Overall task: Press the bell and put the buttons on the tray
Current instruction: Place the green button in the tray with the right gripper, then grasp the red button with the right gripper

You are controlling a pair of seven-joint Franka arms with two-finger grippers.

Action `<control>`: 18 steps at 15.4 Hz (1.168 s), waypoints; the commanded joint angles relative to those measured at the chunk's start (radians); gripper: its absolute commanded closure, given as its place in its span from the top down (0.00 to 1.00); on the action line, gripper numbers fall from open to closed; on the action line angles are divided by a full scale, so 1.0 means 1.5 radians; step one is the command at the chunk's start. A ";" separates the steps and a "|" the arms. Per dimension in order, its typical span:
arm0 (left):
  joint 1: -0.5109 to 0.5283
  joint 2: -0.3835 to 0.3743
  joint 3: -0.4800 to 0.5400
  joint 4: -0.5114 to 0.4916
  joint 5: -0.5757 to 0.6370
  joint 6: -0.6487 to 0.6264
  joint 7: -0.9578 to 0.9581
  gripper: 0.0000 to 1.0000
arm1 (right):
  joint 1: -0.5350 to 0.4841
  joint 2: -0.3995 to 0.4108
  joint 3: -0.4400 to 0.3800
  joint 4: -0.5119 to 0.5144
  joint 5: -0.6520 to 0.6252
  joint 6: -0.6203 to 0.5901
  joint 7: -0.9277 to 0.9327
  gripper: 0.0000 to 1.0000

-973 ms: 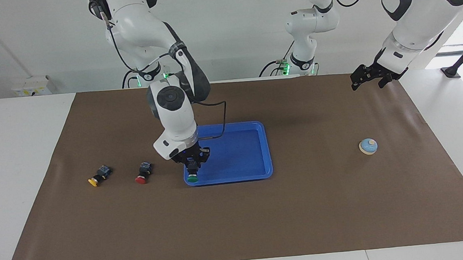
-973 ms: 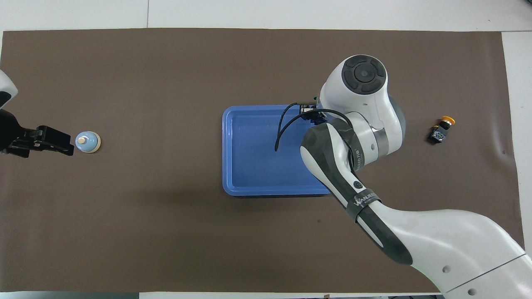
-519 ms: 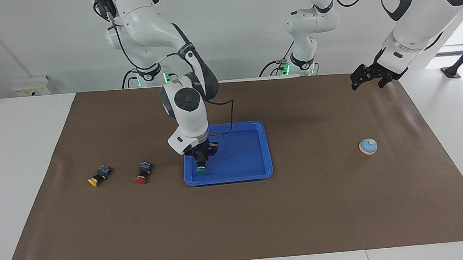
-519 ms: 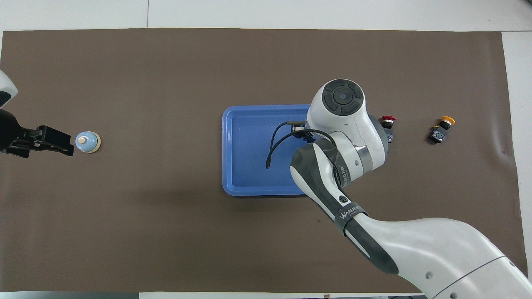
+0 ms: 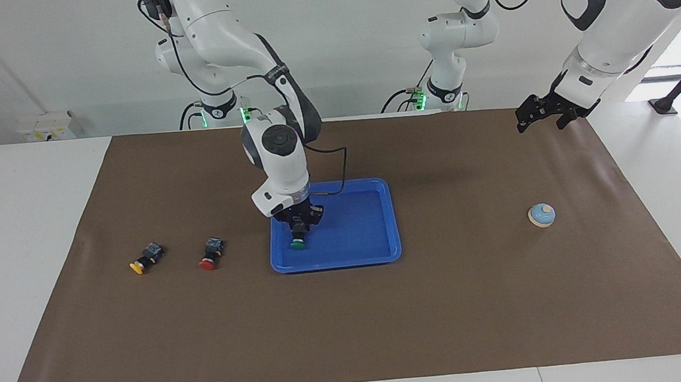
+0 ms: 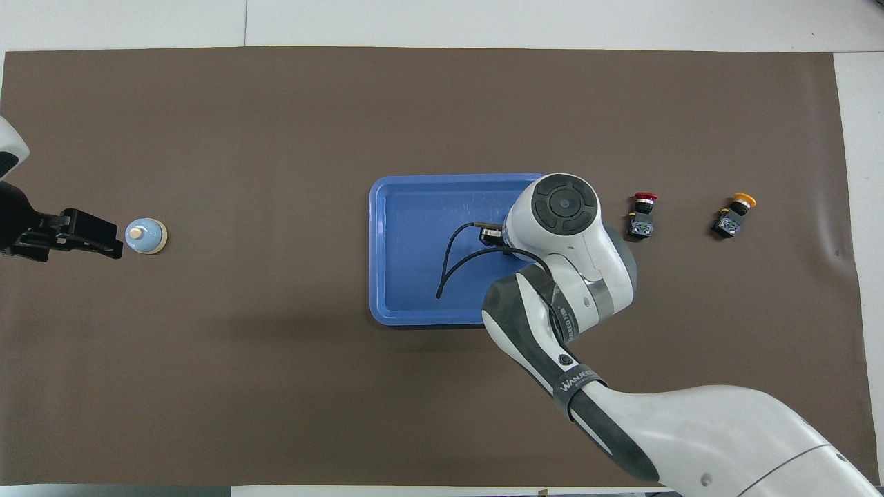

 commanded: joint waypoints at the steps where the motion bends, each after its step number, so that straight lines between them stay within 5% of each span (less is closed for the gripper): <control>1: 0.006 -0.009 -0.003 -0.002 -0.001 -0.004 -0.002 1.00 | -0.016 -0.064 -0.002 0.008 0.035 -0.080 0.010 1.00; 5: 0.006 -0.009 -0.003 -0.002 -0.001 -0.004 -0.003 1.00 | -0.074 -0.109 -0.006 0.043 0.029 -0.179 -0.016 1.00; 10: 0.006 -0.009 -0.003 -0.002 -0.001 -0.004 -0.002 1.00 | -0.192 -0.118 -0.007 0.016 0.013 -0.169 -0.156 1.00; 18: 0.006 -0.009 -0.003 -0.002 -0.001 -0.004 -0.003 1.00 | -0.259 -0.142 -0.008 -0.194 0.002 0.118 -0.181 1.00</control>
